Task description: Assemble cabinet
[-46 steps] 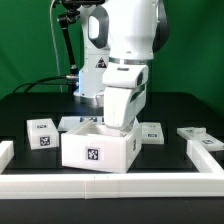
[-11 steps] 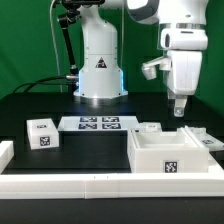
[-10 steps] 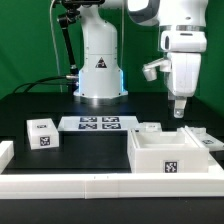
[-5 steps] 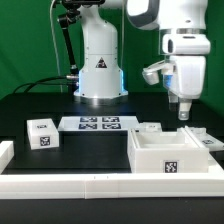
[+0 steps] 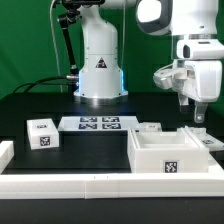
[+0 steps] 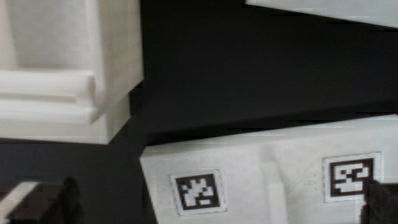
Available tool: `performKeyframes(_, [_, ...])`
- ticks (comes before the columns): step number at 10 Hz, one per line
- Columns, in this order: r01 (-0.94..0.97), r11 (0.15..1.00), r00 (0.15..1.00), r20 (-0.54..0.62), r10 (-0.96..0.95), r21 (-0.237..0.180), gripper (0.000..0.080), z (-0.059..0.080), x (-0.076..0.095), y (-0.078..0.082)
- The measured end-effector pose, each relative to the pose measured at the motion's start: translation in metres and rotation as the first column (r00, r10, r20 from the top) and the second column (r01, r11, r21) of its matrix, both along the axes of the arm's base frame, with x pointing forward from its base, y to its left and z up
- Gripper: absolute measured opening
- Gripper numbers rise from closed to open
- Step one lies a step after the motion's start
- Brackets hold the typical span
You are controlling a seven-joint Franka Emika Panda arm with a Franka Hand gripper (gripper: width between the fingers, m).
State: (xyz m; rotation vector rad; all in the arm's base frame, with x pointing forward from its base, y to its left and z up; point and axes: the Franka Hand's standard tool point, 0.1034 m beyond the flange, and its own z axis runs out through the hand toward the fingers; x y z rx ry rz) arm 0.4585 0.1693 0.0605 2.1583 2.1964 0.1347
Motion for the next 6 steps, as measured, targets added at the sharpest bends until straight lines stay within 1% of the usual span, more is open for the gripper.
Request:
performKeyframes(1, [-0.006, 1.0, 1.0, -0.001, 0.006, 0.003, 0.0797, -0.002, -0.002, 0.003])
performKeyframes(2, [-0.018, 1.0, 1.0, -0.011, 0.019, 0.007, 0.0797, -0.007, -0.007, 0.009])
performKeyframes(3, [-0.043, 0.999, 0.999, 0.002, 0.043, 0.029, 0.0797, -0.011, -0.008, 0.017])
performKeyframes(5, [-0.075, 0.997, 0.997, -0.008, 0.076, 0.036, 0.0797, -0.022, -0.011, 0.02])
performKeyframes(6, [-0.052, 0.998, 0.998, -0.022, 0.053, 0.038, 0.0797, -0.029, -0.014, 0.022])
